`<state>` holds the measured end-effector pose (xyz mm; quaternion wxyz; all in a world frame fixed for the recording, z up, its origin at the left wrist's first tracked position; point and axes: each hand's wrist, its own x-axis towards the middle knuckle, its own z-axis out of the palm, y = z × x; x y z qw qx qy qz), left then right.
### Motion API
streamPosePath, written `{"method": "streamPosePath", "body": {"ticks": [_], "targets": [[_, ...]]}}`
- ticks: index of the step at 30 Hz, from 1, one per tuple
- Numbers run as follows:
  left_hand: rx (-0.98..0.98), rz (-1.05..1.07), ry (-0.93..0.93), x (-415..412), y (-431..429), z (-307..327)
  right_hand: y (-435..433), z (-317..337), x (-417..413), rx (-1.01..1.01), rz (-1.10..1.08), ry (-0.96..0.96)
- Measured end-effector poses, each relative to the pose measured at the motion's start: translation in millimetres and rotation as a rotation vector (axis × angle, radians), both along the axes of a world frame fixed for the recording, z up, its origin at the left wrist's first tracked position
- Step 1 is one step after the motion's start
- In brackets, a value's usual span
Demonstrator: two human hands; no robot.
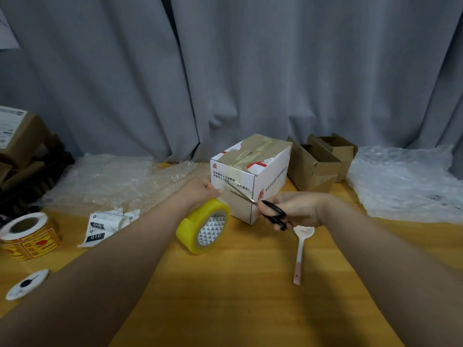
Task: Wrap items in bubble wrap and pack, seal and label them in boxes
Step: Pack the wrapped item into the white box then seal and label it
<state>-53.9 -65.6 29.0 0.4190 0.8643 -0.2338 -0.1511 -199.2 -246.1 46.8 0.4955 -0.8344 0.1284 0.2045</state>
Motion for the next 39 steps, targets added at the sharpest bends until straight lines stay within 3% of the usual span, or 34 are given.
{"method": "streamPosePath", "body": {"ticks": [8, 17, 21, 26, 32, 39], "targets": [[-0.031, 0.029, 0.05, 6.5, -1.9, -4.2, 10.1, 4.4, 27.0, -0.077, -0.002, -0.059], [-0.023, 0.042, 0.066, 5.4, -3.3, -3.3, 8.5, -18.5, 25.5, -0.027, -0.112, -0.275], [-0.037, 0.034, 0.054, 2.2, 4.3, -3.6, 11.7, -27.3, 25.0, -0.035, -0.148, -0.252], [-0.195, 0.078, 0.087, -8.7, 20.3, -8.7, 24.4, -38.6, 32.1, -0.234, -0.04, -0.126], [-0.259, 0.091, 0.044, -14.6, 28.9, -13.1, 31.2, -46.6, 32.5, -0.816, 0.187, -0.077], [-0.264, 0.088, 0.012, -17.6, 31.6, -12.8, 44.2, -56.4, 30.0, -0.793, 0.164, -0.048]]}}
